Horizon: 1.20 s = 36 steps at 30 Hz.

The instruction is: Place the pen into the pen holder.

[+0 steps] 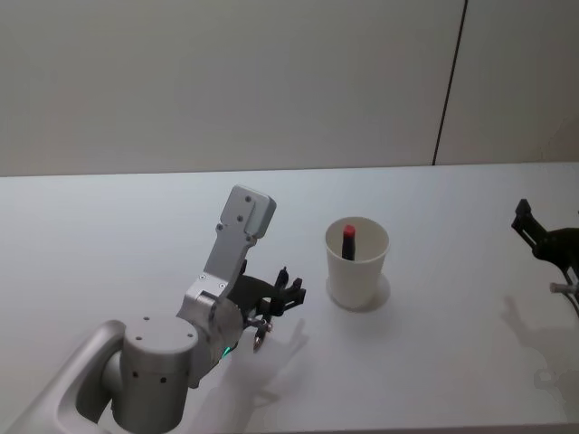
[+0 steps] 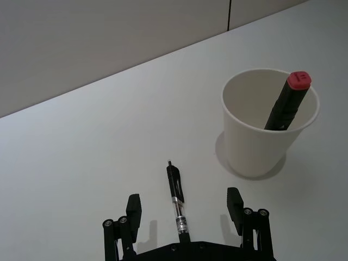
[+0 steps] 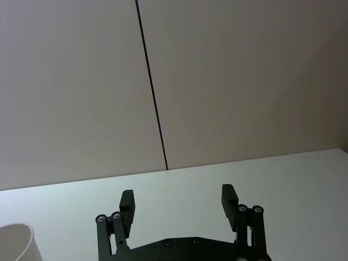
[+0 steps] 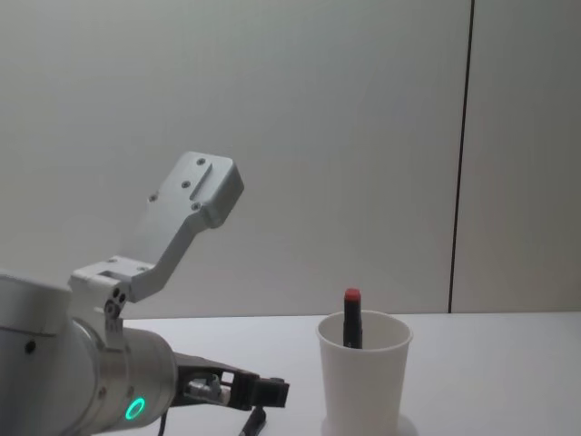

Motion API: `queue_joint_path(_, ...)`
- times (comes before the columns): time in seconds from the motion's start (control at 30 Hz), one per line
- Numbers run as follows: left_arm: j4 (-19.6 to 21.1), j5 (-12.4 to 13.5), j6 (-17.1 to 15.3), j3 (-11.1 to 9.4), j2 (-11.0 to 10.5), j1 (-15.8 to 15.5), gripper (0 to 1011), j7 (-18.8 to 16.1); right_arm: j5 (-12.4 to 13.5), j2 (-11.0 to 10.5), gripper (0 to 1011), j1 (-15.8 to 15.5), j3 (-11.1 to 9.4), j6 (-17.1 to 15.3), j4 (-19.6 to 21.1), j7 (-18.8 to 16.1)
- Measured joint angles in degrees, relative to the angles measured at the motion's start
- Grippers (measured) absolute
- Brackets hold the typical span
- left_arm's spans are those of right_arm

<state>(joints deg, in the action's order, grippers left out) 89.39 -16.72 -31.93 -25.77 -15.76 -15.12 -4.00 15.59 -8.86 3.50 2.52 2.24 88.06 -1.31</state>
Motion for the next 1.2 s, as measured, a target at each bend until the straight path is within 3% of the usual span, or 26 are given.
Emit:
queue_joint_path(0.57,-2.4,3.5,-3.1,-0.1,0.7,-0.8,1003,1.2,0.0,0.0,1002,0.0,0.0,0.0,0.0,0.0)
queue_joint_path(1.2,-5.4,3.2,-1.7,0.0,1.2,0.0,1003,1.6,0.0,0.0,1002,0.0,0.0,0.0,0.0,0.0)
